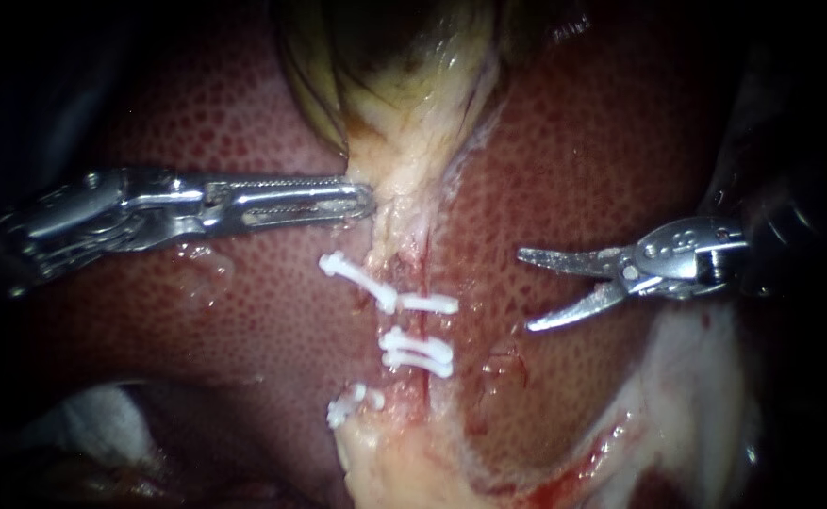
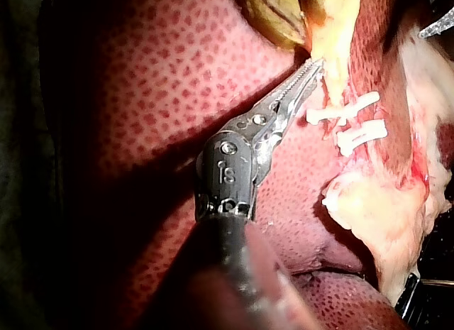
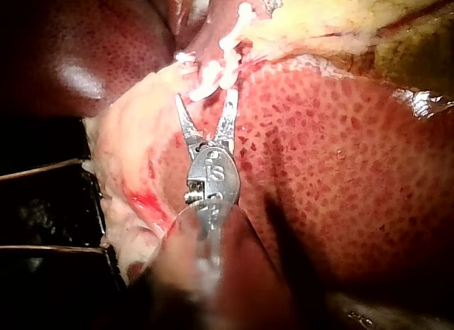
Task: Go to the cutting position right tube
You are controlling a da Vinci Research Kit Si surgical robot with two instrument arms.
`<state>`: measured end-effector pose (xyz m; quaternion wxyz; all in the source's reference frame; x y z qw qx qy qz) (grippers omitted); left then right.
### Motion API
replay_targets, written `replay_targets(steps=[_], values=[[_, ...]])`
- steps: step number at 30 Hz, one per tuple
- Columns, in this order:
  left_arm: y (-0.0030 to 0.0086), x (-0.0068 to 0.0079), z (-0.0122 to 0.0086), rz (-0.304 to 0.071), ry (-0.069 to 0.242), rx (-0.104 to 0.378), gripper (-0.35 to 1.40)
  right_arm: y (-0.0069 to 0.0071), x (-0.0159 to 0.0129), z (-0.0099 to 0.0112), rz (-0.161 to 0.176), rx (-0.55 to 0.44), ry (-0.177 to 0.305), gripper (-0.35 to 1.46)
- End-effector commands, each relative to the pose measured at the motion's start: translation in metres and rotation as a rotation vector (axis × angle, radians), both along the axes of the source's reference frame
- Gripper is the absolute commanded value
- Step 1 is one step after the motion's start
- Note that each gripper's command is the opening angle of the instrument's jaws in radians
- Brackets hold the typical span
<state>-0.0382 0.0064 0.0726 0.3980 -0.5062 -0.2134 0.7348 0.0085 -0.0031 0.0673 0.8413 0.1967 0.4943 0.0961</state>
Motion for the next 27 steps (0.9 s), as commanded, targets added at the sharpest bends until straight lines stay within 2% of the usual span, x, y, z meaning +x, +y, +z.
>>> replay_targets(steps=[1,5,10,12,15,20,23,27], values=[[0.0,0.0001,-0.0001,0.0,0.0,0.0,-0.35,0.0,0.0,0.0,0.0,0.0,0.0,1.43],[-0.0003,0.0005,-0.0009,0.0,-0.003,0.007,-0.35,0.0,0.0,0.0,0.001,0.0,0.0,1.43],[-0.0003,0.0019,-0.0032,0.009,-0.011,0.016,-0.35,0.0,0.0,0.0002,0.001,0.0,0.0,1.43],[0.0002,0.0028,-0.0042,0.004,-0.008,0.02,-0.35,0.0,0.0,0.0002,0.001,0.0,0.0,1.43],[0.0013,0.0046,-0.0061,-0.025,-0.017,0.025,-0.35,0.0,0.0,0.0002,0.001,0.0,-0.001,1.43],[0.0033,0.0073,-0.0088,-0.055,-0.022,-0.007,-0.35,0.0001,0.0001,0.0003,0.002,0.0,-0.001,1.43],[0.0039,0.0081,-0.0099,-0.064,-0.025,-0.015,-0.35,0.0001,0.0001,0.0003,0.002,-0.001,-0.001,1.43],[0.0038,0.0082,-0.0105,-0.063,-0.024,-0.026,-0.35,0.0,0.0003,0.0003,0.002,-0.001,-0.001,1.43]])
